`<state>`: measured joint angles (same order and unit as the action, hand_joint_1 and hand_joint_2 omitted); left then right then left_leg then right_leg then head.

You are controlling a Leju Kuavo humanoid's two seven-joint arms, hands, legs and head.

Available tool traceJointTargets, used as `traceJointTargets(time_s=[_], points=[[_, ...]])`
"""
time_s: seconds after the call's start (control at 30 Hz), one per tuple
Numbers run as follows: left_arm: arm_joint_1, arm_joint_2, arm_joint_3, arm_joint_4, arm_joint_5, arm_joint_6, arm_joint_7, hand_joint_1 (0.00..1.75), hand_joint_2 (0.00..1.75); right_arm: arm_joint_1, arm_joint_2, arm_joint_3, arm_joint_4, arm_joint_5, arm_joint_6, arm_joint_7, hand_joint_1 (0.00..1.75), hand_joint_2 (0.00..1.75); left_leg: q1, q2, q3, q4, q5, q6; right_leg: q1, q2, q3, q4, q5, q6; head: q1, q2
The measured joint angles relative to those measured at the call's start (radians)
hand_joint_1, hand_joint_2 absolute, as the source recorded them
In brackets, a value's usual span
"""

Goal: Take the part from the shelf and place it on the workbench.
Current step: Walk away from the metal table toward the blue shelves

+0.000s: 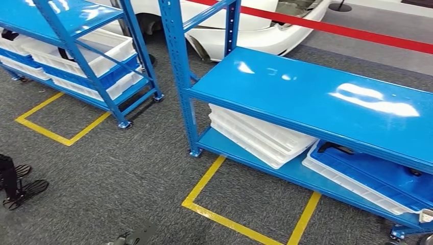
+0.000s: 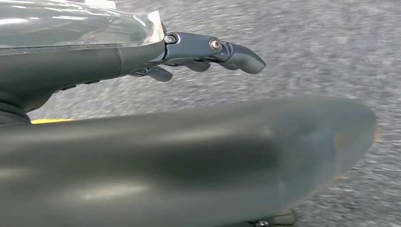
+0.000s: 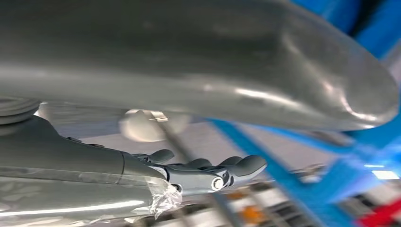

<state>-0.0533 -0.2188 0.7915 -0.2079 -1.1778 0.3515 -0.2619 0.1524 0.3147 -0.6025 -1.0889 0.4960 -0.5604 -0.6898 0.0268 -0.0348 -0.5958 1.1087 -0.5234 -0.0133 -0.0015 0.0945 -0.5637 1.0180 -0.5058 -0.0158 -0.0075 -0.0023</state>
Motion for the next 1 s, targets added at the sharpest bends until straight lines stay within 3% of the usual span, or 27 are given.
traceJointTargets(time_s=[0.07,0.13,0.17,0.23,0.27,0.3,0.37,0.4,0.43,0.5,0.57,0.67,0.73,0.8,0.83,0.87,0.9,0.93,1.0], points=[[0.000,0.000,0.003,0.000,0.002,0.003,0.000,0.00,0.00,-0.031,-0.014,-0.036,0.088,-0.013,-0.011,-0.001,0.00,0.00,0.002,-0.034,0.026,-0.061,0.013,0.004,-0.002,0.024,-0.005,0.004,-0.003,0.011,0.000,0.000],[-0.002,-0.001,0.007,0.000,0.002,0.006,0.001,0.00,0.00,-0.059,-0.034,-0.078,0.192,-0.026,-0.027,-0.002,0.00,0.00,0.000,-0.026,0.032,-0.074,0.006,0.011,-0.007,0.041,-0.011,0.003,-0.002,0.023,-0.001,0.000],[-0.004,-0.002,0.009,0.000,0.002,0.007,0.002,0.00,0.00,-0.073,-0.046,-0.102,0.254,-0.030,-0.037,-0.001,0.00,0.00,0.001,-0.018,0.035,-0.078,0.007,0.016,-0.007,0.030,-0.012,0.005,-0.006,0.030,0.000,0.000],[-0.007,-0.005,0.013,0.000,0.002,0.009,0.003,0.00,0.00,-0.105,-0.072,-0.151,0.386,-0.030,-0.053,0.016,0.00,0.00,0.004,0.004,0.042,-0.084,0.007,0.028,-0.006,-0.026,-0.036,0.057,-0.036,0.042,0.004,0.000],[-0.006,-0.005,0.015,0.000,0.001,0.011,0.004,0.00,0.00,-0.120,-0.083,-0.170,0.445,-0.026,-0.058,0.037,0.00,0.00,0.003,0.017,0.045,-0.085,0.005,0.032,-0.006,-0.058,-0.065,0.114,-0.063,0.048,0.006,0.000],[-0.004,-0.006,0.017,0.000,0.001,0.014,0.005,0.00,0.00,-0.135,-0.092,-0.186,0.500,-0.018,-0.060,0.069,0.00,0.00,0.002,0.031,0.048,-0.085,0.002,0.034,-0.007,-0.076,-0.103,0.182,-0.090,0.053,0.007,0.000],[-0.001,-0.006,0.022,0.000,0.001,0.023,0.009,0.00,0.00,-0.153,-0.105,-0.209,0.594,0.000,-0.060,0.143,0.00,0.00,0.002,0.059,0.053,-0.085,-0.006,0.034,-0.012,-0.087,-0.161,0.279,-0.109,0.059,0.007,0.000],[-0.001,-0.007,0.023,0.000,0.001,0.026,0.011,0.00,0.00,-0.156,-0.109,-0.217,0.633,0.007,-0.060,0.172,0.00,0.00,0.002,0.070,0.058,-0.085,-0.010,0.032,-0.013,-0.090,-0.163,0.274,-0.090,0.060,0.007,0.000],[-0.001,-0.008,0.024,0.000,0.001,0.027,0.012,0.00,0.00,-0.158,-0.113,-0.224,0.664,0.012,-0.060,0.190,0.00,0.00,0.002,0.081,0.065,-0.085,-0.016,0.029,-0.014,-0.097,-0.145,0.228,-0.054,0.059,0.007,0.000],[-0.002,-0.010,0.025,0.000,0.001,0.029,0.014,0.00,0.00,-0.166,-0.119,-0.233,0.711,0.016,-0.060,0.200,0.00,0.00,-0.001,0.102,0.081,-0.086,-0.028,0.021,-0.008,-0.135,-0.083,0.093,0.012,0.054,0.007,0.000],[-0.003,-0.011,0.026,0.000,0.001,0.029,0.015,0.00,0.00,-0.179,-0.125,-0.238,0.745,0.018,-0.060,0.205,0.00,0.00,-0.006,0.122,0.091,-0.088,-0.038,0.010,0.003,-0.164,-0.055,0.027,0.029,0.042,0.007,0.000],[-0.007,-0.012,0.026,0.000,0.000,0.030,0.016,0.00,0.00,-0.185,-0.131,-0.244,0.780,0.036,-0.058,0.248,0.00,0.00,-0.007,0.143,0.106,-0.096,-0.047,-0.005,0.007,-0.141,-0.055,0.020,0.023,0.021,0.006,0.000],[-0.011,-0.013,0.027,0.000,-0.002,0.031,0.016,0.00,0.00,-0.187,-0.132,-0.245,0.799,0.059,-0.053,0.309,0.00,0.00,-0.005,0.110,0.094,-0.055,-0.079,-0.011,0.002,-0.122,-0.047,0.012,0.024,0.006,0.004,0.000],[-0.009,-0.013,0.028,0.000,-0.003,0.033,0.016,0.00,0.00,-0.192,-0.132,-0.245,0.816,0.079,-0.043,0.362,0.00,0.00,-0.005,0.063,0.032,0.071,-0.138,-0.010,0.000,-0.098,-0.041,0.008,0.023,-0.005,0.002,0.000],[-0.007,-0.013,0.029,0.000,-0.002,0.034,0.016,0.00,0.00,-0.193,-0.132,-0.245,0.823,0.087,-0.037,0.381,0.00,0.00,-0.007,0.052,-0.006,0.139,-0.161,-0.009,0.002,-0.083,-0.040,0.008,0.022,-0.008,0.001,0.000],[-0.004,-0.013,0.031,0.000,-0.002,0.035,0.017,0.00,0.00,-0.194,-0.132,-0.245,0.830,0.094,-0.030,0.396,0.00,0.00,-0.008,0.048,-0.034,0.182,-0.166,-0.007,0.003,-0.067,-0.038,0.008,0.021,-0.010,0.001,0.000],[-0.002,-0.013,0.033,0.000,-0.002,0.036,0.017,0.00,0.00,-0.193,-0.131,-0.244,0.836,0.101,-0.021,0.409,0.00,0.00,-0.009,0.045,-0.047,0.188,-0.149,-0.004,0.004,-0.051,-0.035,0.009,0.020,-0.010,0.001,0.000],[-0.002,-0.013,0.035,0.000,-0.002,0.036,0.017,0.00,0.00,-0.193,-0.131,-0.244,0.840,0.107,-0.010,0.420,0.00,0.00,-0.010,0.042,-0.042,0.157,-0.115,0.000,0.005,-0.035,-0.032,0.009,0.018,-0.010,0.001,0.000],[-0.003,-0.013,0.037,0.000,-0.003,0.037,0.017,0.00,0.00,-0.193,-0.130,-0.242,0.849,0.118,0.013,0.439,0.00,0.00,-0.010,0.021,-0.001,0.030,-0.031,0.010,0.006,-0.009,-0.025,0.010,0.014,-0.008,0.002,0.000]])
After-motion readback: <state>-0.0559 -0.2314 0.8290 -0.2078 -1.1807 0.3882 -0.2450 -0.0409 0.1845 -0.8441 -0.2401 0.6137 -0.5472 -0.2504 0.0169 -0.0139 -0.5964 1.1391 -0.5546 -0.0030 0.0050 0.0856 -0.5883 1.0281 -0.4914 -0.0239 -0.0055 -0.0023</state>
